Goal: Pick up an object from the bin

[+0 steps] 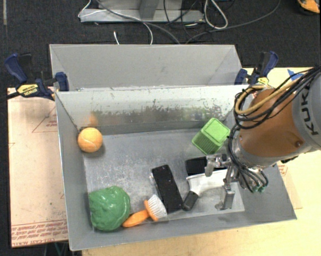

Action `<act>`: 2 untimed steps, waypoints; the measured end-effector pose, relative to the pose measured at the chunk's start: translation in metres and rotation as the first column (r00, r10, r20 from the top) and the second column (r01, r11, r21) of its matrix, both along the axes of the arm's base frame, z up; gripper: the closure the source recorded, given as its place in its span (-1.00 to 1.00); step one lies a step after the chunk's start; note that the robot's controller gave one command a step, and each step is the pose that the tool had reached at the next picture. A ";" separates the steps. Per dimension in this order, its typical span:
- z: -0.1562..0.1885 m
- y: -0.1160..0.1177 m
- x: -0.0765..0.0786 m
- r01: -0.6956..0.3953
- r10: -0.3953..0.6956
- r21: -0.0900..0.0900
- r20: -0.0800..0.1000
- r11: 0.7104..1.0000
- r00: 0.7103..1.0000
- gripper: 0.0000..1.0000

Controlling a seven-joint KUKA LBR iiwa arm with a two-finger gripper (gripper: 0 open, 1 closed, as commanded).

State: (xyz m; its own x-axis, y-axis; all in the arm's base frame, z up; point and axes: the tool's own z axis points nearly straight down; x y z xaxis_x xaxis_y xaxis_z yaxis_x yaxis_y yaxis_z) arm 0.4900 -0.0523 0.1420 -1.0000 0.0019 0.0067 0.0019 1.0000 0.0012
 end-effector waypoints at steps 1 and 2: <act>0.003 0.000 0.002 -0.002 0.002 -0.001 0.007 1.000 1.000 -1.00; -0.071 -0.056 0.048 -0.106 0.106 -0.001 0.015 0.994 0.994 -1.00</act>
Offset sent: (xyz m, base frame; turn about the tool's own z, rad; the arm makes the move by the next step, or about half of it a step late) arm 0.0445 -0.0558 -0.0720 -0.1088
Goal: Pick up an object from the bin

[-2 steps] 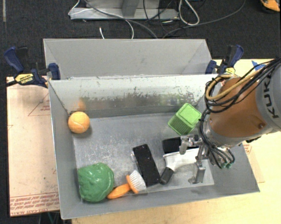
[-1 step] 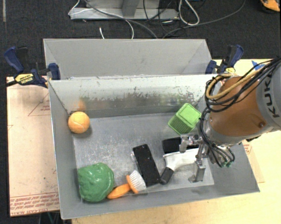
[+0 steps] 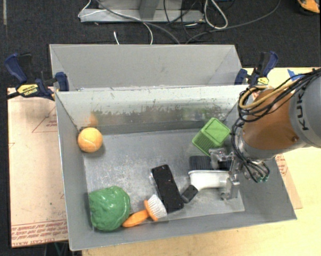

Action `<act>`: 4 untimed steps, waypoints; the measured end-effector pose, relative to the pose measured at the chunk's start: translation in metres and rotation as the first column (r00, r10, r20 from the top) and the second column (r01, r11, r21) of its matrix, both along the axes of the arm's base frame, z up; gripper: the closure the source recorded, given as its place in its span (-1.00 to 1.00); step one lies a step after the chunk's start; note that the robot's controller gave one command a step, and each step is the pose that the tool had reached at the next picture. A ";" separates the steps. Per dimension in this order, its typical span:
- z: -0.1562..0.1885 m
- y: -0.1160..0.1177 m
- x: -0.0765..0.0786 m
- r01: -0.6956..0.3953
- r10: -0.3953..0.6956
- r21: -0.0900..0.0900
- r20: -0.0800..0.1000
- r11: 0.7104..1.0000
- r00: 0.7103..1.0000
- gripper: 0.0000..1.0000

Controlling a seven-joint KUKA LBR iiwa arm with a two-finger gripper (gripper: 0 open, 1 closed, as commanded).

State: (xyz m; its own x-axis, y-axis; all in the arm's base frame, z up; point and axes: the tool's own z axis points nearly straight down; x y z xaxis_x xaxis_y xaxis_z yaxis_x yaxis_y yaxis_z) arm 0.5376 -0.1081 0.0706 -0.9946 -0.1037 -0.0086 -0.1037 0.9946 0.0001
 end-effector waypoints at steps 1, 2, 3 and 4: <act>0.000 -0.003 -0.001 0.055 -0.055 0.004 0.005 0.998 0.998 -1.00; -0.001 -0.002 0.001 0.039 -0.039 0.003 0.007 0.999 0.999 -1.00; 0.001 -0.002 0.001 0.051 -0.051 0.005 0.009 0.999 0.999 -1.00; 0.001 -0.002 0.004 0.041 -0.041 0.002 0.016 0.999 0.999 1.00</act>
Offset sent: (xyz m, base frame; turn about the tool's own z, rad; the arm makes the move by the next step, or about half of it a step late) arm 0.0008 -0.0025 -0.0030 0.0207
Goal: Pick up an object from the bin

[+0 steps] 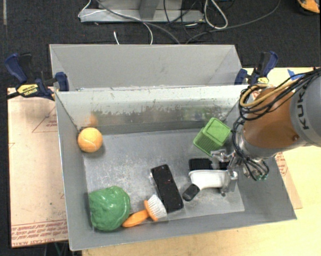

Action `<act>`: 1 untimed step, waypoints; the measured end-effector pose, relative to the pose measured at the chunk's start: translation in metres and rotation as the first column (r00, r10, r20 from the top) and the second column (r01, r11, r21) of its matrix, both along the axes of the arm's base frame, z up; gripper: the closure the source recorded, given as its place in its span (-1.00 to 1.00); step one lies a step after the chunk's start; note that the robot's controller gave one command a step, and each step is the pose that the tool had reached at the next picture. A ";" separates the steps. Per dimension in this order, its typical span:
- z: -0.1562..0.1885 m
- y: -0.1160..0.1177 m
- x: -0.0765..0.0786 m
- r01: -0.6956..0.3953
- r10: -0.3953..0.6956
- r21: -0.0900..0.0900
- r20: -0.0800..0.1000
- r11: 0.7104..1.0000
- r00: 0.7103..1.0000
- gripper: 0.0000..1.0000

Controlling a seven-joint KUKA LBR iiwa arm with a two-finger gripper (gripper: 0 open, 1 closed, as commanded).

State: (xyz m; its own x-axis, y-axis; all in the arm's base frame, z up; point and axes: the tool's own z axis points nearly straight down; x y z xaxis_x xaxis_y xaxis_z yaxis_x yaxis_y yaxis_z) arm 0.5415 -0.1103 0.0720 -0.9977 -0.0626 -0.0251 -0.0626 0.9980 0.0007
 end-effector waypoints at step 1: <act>0.000 0.000 0.000 0.000 0.000 0.000 0.000 1.000 1.000 1.00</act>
Offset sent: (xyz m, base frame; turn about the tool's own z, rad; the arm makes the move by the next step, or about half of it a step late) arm 0.0001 0.0000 0.0123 -0.0001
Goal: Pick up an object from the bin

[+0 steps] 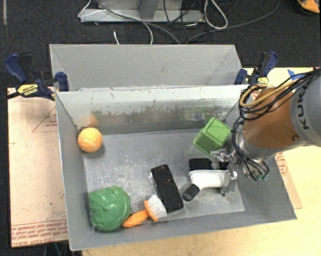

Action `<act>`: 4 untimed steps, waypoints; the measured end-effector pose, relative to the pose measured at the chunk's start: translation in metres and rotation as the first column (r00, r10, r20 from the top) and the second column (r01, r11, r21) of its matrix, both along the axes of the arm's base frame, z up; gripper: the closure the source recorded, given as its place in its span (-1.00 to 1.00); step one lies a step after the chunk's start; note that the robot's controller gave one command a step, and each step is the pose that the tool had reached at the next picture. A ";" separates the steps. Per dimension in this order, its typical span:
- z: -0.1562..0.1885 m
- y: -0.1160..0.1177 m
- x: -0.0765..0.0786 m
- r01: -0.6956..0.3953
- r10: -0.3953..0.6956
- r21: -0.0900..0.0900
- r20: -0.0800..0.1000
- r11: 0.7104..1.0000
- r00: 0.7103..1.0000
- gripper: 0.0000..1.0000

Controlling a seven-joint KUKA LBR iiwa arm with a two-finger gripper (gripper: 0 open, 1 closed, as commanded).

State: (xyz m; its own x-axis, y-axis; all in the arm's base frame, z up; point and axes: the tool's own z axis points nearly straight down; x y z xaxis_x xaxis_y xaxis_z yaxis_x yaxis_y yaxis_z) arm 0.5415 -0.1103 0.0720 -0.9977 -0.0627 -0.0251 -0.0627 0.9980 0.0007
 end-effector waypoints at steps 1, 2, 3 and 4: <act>0.004 0.000 0.000 0.000 0.000 0.000 0.001 1.000 1.000 1.00; 0.024 0.001 0.000 -0.001 0.001 0.001 -0.001 1.000 1.000 1.00; 0.042 0.002 0.001 -0.001 0.001 0.001 0.003 1.000 1.000 1.00; 0.074 0.002 0.000 -0.002 0.002 0.002 0.001 1.000 1.000 1.00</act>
Offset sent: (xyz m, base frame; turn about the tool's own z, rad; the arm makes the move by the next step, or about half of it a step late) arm 0.0001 0.0001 0.0471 0.0000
